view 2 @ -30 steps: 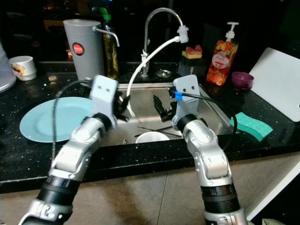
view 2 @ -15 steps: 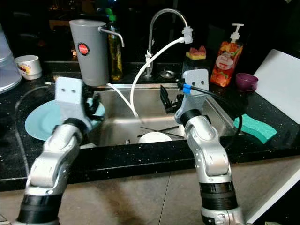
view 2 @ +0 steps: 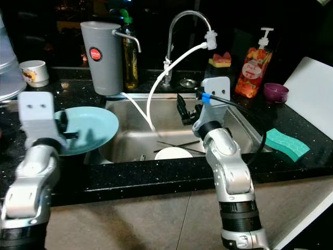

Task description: Kitchen organization

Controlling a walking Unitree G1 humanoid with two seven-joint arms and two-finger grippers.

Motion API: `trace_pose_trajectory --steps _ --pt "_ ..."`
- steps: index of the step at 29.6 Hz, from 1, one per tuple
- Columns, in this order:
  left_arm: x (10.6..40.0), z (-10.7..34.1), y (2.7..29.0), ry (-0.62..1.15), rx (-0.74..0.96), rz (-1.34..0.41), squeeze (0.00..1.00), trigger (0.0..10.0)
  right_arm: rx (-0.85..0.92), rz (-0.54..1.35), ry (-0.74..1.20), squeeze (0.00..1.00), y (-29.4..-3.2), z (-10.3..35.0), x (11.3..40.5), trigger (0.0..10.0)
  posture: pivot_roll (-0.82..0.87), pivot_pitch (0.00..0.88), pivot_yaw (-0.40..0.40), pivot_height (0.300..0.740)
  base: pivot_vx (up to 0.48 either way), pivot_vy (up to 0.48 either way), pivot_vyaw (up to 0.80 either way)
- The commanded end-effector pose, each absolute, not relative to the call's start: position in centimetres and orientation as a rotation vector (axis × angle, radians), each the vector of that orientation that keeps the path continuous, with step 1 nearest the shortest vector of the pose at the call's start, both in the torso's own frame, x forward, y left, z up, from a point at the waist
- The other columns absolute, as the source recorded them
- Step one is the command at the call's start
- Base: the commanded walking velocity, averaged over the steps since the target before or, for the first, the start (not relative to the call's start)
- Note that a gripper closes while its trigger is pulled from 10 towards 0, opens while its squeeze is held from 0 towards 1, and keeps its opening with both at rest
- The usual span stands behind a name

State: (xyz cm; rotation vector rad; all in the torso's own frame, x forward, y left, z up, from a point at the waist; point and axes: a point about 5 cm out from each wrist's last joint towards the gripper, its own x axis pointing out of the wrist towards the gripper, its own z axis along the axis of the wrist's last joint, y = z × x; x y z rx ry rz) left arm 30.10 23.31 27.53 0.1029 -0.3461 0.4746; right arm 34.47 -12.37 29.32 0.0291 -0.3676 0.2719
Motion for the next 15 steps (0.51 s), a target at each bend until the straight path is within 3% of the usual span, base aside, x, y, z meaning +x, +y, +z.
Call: trace_pose_trajectory --steps 1,9,15 --pt "29.0 27.3 25.3 -0.331 0.108 0.618 0.0 10.0 0.035 0.263 -0.372 0.0 -12.6 29.2 34.6 10.0 0.12 0.102 -0.098 0.74 0.0 0.0 0.0" --pt "27.5 27.1 28.7 -0.31 0.12 0.798 0.0 10.0 0.042 0.265 -0.371 0.0 -12.5 29.2 34.8 10.0 0.14 0.105 -0.094 0.74 0.0 0.0 0.0" --pt "26.6 26.5 29.5 -0.267 0.099 0.903 0.0 10.0 0.046 0.266 -0.372 0.0 -12.4 29.1 34.8 10.0 0.14 0.104 -0.09 0.74 0.0 0.0 0.0"
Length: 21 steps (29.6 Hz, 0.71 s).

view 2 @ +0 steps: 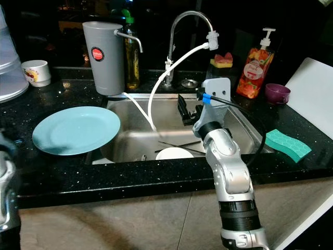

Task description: Kitchen organization

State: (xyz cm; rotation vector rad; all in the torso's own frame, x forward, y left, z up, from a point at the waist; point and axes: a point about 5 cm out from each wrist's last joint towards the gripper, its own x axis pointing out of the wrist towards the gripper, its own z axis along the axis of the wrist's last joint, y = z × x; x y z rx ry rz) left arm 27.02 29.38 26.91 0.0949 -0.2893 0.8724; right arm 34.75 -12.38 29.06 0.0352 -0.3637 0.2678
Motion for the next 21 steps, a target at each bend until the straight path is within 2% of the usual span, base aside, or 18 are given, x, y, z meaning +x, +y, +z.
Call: trace_pose_trajectory --steps 1,6,15,20,21 --pt "26.4 26.2 29.7 -0.253 0.081 0.925 0.0 10.0 0.046 0.266 -0.372 0.0 -12.4 29.1 34.8 10.0 0.13 0.103 -0.091 0.74 0.0 0.0 0.0" --pt "26.2 25.4 29.9 -0.218 0.011 0.953 0.0 10.0 0.043 0.271 -0.369 0.0 -12.3 29.0 35.0 10.0 0.12 0.097 -0.095 0.74 0.0 0.0 0.0" --pt "27.3 26.0 29.4 -0.241 -0.035 0.885 0.0 10.0 0.042 0.276 -0.369 0.0 -12.2 29.0 35.1 10.0 0.12 0.09 -0.09 0.74 0.0 0.0 0.0" --pt "29.3 27.3 25.9 -0.292 -0.039 0.61 0.0 10.0 0.044 0.272 -0.375 0.0 -12.2 29.0 35.0 10.0 0.12 0.086 -0.085 0.74 0.0 0.0 0.0" --pt "29.3 27.3 25.9 -0.292 -0.039 0.61 0.0 10.0 0.044 0.272 -0.375 0.0 -12.2 29.0 35.0 10.0 0.12 0.086 -0.085 0.74 0.0 0.0 0.0"
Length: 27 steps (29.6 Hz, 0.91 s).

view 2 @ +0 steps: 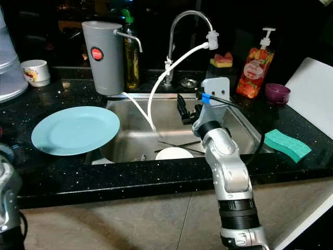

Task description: Kitchen organization

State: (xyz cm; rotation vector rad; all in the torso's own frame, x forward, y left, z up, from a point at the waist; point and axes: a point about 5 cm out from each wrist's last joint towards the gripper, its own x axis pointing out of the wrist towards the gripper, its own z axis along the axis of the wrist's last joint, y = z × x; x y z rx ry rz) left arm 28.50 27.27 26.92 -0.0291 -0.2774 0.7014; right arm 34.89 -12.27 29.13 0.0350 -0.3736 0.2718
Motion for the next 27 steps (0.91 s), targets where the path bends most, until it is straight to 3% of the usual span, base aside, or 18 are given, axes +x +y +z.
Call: trace_pose_trajectory --steps 1,2,4,5,7,9,11,12,13,19,27 --pt "29.5 27.5 25.4 -0.299 -0.036 0.581 0.0 10.0 0.045 0.271 -0.376 0.0 -12.2 29.0 35.0 10.0 0.12 0.085 -0.083 0.74 0.0 0.0 0.0" --pt "29.6 27.5 25.2 -0.299 -0.043 0.562 0.95 10.0 0.045 0.271 -0.377 0.0 -12.2 29.0 35.0 10.0 0.12 0.085 -0.083 0.74 0.0 0.0 0.0" --pt "29.7 27.5 25.0 -0.295 -0.047 0.551 0.95 10.0 0.045 0.271 -0.378 0.0 -12.2 29.0 35.0 10.0 0.12 0.085 -0.083 0.74 0.0 0.0 0.0" --pt "29.7 27.4 24.9 -0.292 -0.058 0.545 1.0 10.0 0.045 0.271 -0.378 0.0 -12.2 29.1 35.0 10.0 0.12 0.085 -0.08 0.74 0.0 0.0 0.0" --pt "29.7 27.2 24.9 -0.277 -0.097 0.55 1.0 10.0 0.046 0.27 -0.379 0.0 -12.3 29.0 35.0 10.0 0.12 0.085 -0.08 0.74 0.0 0.0 0.0" --pt "29.8 26.0 25.6 -0.195 -0.304 0.609 1.0 10.0 0.046 0.268 -0.377 0.0 -12.3 29.0 35.0 10.0 0.12 0.087 -0.081 0.74 0.0 0.0 0.0" --pt "29.8 25.5 25.8 -0.162 -0.379 0.629 1.0 10.0 0.046 0.267 -0.377 0.0 -12.4 29.0 35.0 10.0 0.12 0.087 -0.081 0.74 0.0 0.0 0.0" --pt "29.9 25.1 26.0 -0.135 -0.464 0.643 0.92 10.0 0.046 0.267 -0.376 0.0 -12.4 29.0 35.0 10.0 0.12 0.087 -0.081 0.74 0.0 0.0 0.0" --pt "29.9 24.8 26.2 -0.117 -0.534 0.651 0.0 10.0 0.047 0.268 -0.376 0.0 -12.3 29.0 35.0 10.0 0.12 0.087 -0.081 0.74 0.0 0.0 0.0" --pt "30.3 24.6 26.8 -0.087 -0.69 0.64 0.0 10.0 0.048 0.271 -0.378 0.0 -12.3 29.0 35.0 10.0 0.12 0.087 -0.084 0.74 0.0 0.0 0.0" --pt "31.4 23.6 25.5 0.04 -0.926 0.503 0.0 10.0 0.048 0.27 -0.38 0.0 -12.3 29.1 35.0 10.0 0.12 0.087 -0.083 0.74 0.0 0.0 0.0"
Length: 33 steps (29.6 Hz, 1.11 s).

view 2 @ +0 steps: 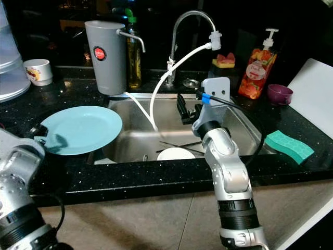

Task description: Kitchen organization

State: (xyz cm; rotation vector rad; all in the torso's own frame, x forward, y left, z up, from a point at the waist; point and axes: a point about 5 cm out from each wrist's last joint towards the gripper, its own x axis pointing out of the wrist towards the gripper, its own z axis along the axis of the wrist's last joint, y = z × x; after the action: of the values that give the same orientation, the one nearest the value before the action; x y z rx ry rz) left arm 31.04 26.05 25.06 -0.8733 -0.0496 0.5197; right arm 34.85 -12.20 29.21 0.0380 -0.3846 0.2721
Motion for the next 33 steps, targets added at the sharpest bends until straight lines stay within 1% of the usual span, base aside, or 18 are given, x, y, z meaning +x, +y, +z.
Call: trace_pose_trajectory --steps 1,5,9,10,11,12,13,14,15,16,17,22,33 --pt "31.6 23.5 25.1 0.06 -0.963 0.474 0.0 10.0 0.048 0.271 -0.381 0.0 -12.3 29.1 35.0 10.0 0.12 0.087 -0.083 0.74 0.0 0.0 0.0" --pt "32.0 23.2 24.3 0.108 -1.024 0.415 0.0 10.0 0.046 0.271 -0.383 0.0 -12.3 29.1 35.0 10.0 0.11 0.087 -0.084 0.74 0.0 0.0 0.0" --pt "32.1 23.0 24.0 0.144 -1.039 0.397 0.0 10.0 0.045 0.271 -0.384 0.0 -12.3 29.2 35.0 10.0 0.11 0.086 -0.086 0.74 0.0 0.0 0.0" --pt "32.1 22.6 24.0 0.172 -1.028 0.411 0.0 9.5 0.045 0.271 -0.384 0.0 -12.3 29.2 35.0 10.0 0.11 0.087 -0.086 0.74 0.0 0.0 0.0" --pt "32.0 22.3 24.0 0.189 -1.027 0.429 0.0 8.4 0.044 0.27 -0.385 0.0 -12.4 29.2 35.0 10.0 0.11 0.087 -0.086 0.74 0.0 0.0 0.0" --pt "32.0 22.1 24.1 0.2 -1.027 0.441 0.0 8.4 0.044 0.27 -0.385 0.0 -12.4 29.2 35.0 10.0 0.11 0.087 -0.086 0.74 0.0 0.0 0.0" --pt "31.9 21.7 24.1 0.22 -1.026 0.454 0.0 3.9 0.044 0.269 -0.385 0.0 -12.4 29.2 35.0 10.0 0.11 0.087 -0.086 0.74 0.0 0.0 0.0" --pt "31.9 21.7 24.1 0.22 -1.026 0.454 0.0 3.9 0.044 0.269 -0.385 0.0 -12.4 29.2 35.0 10.0 0.11 0.087 -0.086 0.74 0.0 0.0 0.0" --pt "31.8 21.5 24.1 0.236 -1.027 0.463 0.0 2.0 0.044 0.269 -0.385 0.0 -12.4 29.2 35.0 10.0 0.11 0.087 -0.086 0.74 0.0 0.0 0.0" --pt "31.7 21.2 24.1 0.257 -1.026 0.466 0.0 0.5 0.043 0.269 -0.385 0.0 -12.4 29.2 35.0 10.0 0.11 0.087 -0.086 0.74 0.0 0.0 0.0" --pt "31.6 20.9 24.1 0.283 -1.021 0.473 0.0 0.0 0.043 0.268 -0.385 0.0 -12.5 29.2 35.0 10.0 0.11 0.085 -0.089 0.74 0.0 0.0 0.0" --pt "31.4 19.9 24.0 0.336 -1.025 0.493 0.0 0.0 0.041 0.268 -0.388 0.0 -12.5 29.4 35.1 10.0 0.11 0.081 -0.091 0.74 0.0 0.0 0.0" --pt "31.3 19.9 24.1 0.347 -1.002 0.506 0.0 0.0 0.042 0.269 -0.394 0.0 -12.5 29.6 35.1 10.0 0.11 0.078 -0.091 0.74 0.0 0.0 0.0"
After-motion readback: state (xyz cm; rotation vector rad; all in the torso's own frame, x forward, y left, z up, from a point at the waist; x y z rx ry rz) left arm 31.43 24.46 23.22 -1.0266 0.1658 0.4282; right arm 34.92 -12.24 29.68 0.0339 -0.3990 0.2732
